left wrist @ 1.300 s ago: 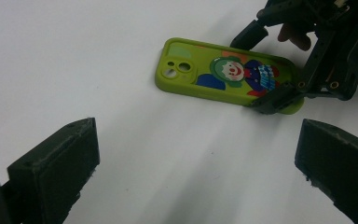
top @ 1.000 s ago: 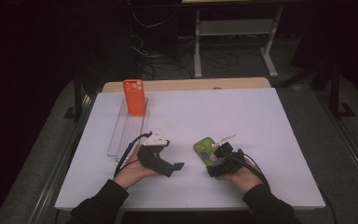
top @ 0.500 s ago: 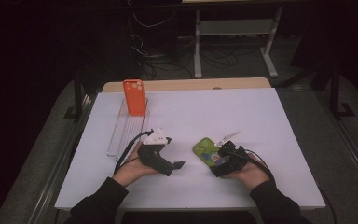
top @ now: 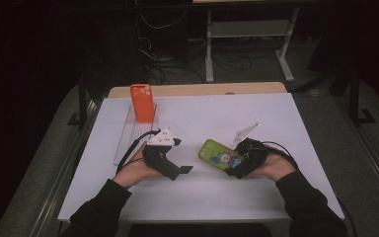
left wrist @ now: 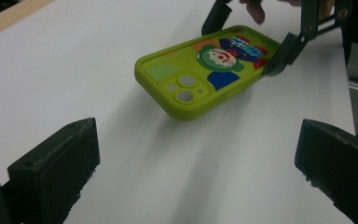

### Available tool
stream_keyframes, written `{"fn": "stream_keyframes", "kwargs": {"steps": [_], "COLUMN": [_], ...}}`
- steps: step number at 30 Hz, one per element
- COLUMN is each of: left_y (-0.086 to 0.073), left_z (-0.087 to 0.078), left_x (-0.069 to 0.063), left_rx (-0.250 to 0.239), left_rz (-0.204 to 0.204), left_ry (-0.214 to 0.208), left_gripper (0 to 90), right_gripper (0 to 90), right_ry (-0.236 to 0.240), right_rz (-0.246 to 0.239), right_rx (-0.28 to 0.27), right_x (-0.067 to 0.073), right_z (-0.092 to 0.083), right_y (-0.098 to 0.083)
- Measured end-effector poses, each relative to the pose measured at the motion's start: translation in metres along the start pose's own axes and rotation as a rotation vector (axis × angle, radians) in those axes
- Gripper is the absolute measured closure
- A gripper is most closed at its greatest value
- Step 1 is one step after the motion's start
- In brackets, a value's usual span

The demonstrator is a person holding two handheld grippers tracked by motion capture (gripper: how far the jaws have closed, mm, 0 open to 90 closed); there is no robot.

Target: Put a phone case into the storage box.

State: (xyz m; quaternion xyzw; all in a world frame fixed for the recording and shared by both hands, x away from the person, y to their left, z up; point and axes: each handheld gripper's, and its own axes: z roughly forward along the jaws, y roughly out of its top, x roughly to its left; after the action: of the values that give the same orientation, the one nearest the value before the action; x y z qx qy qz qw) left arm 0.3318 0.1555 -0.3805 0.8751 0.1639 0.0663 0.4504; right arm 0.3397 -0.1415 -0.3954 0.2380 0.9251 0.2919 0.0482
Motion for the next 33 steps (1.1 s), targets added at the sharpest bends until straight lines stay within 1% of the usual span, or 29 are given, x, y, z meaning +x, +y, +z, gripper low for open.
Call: {"fn": "stream_keyframes", "kwargs": {"steps": [3,5,7,8,10,12,14,16,17,18,19,21,22,23,24,27,28,29,30,33], "left_y": [0.003,0.005,0.007,0.008,0.010,0.012,0.014,0.016,0.016,0.016,0.015,0.014,0.014,0.014,0.013,0.012,0.012,0.011,0.010,0.009], "left_z": [-0.001,-0.002,-0.002,-0.002,-0.001,0.001,0.003,0.007,0.008,0.011,0.013,0.018,0.019,0.021,0.022,0.025,0.026,0.026,0.028,0.030], "left_x": [0.002,0.002,0.003,0.003,0.004,0.004,0.003,0.001,0.000,-0.002,-0.002,-0.003,-0.003,-0.003,-0.005,-0.006,-0.007,-0.007,-0.008,-0.008], "left_rx": [0.004,-0.005,0.003,0.000,0.009,0.011,0.021,0.031,0.036,0.038,0.051,0.071,0.079,0.088,0.092,0.108,0.111,0.125,0.114,0.132], "left_rz": [0.028,0.042,0.064,0.068,0.081,0.093,0.117,0.131,0.137,0.130,0.137,0.152,0.164,0.178,0.163,0.176,0.173,0.179,0.166,0.171], "left_ry": [-0.025,-0.036,-0.051,-0.058,-0.082,-0.103,-0.119,-0.140,-0.144,-0.151,-0.152,-0.160,-0.161,-0.164,-0.176,-0.188,-0.191,-0.198,-0.199,-0.211], "left_gripper": [0.0,0.0,0.0,0.0,0.0,0.0,0.0,0.0,0.0,0.0,0.0,0.0,0.0,0.0,0.0,0.0,0.0,0.0,0.0,0.0], "right_gripper": [15.3,15.3,15.3,15.3,15.3,15.3,15.3,15.2,15.2,15.2,15.2,15.2,15.2,15.2,15.2,15.2,15.2,15.2,15.2,15.2], "right_ry": [0.050,0.077,0.112,0.127,0.143,0.163,0.180,0.193,0.192,0.189,0.193,0.201,0.202,0.202,0.206,0.212,0.217,0.219,0.219,0.229], "right_rz": [-0.067,-0.114,-0.134,-0.144,-0.181,-0.207,-0.235,-0.261,-0.282,-0.288,-0.299,-0.319,-0.322,-0.335,-0.332,-0.348,-0.349,-0.359,-0.359,-0.369], "right_rx": [0.004,0.005,0.017,0.027,0.033,0.035,0.049,0.056,0.060,0.065,0.066,0.066,0.070,0.069,0.072,0.072,0.069,0.067,0.066,0.060], "right_x": [-0.001,-0.001,0.000,0.002,0.004,0.006,0.009,0.011,0.013,0.015,0.017,0.019,0.021,0.021,0.022,0.024,0.025,0.026,0.026,0.029], "right_z": [-0.001,-0.001,-0.001,-0.001,-0.001,0.000,0.002,0.005,0.006,0.007,0.008,0.010,0.010,0.010,0.010,0.010,0.010,0.010,0.010,0.011], "right_y": [0.009,0.015,0.021,0.024,0.030,0.035,0.040,0.045,0.048,0.049,0.051,0.055,0.057,0.058,0.060,0.063,0.064,0.065,0.065,0.067]}}
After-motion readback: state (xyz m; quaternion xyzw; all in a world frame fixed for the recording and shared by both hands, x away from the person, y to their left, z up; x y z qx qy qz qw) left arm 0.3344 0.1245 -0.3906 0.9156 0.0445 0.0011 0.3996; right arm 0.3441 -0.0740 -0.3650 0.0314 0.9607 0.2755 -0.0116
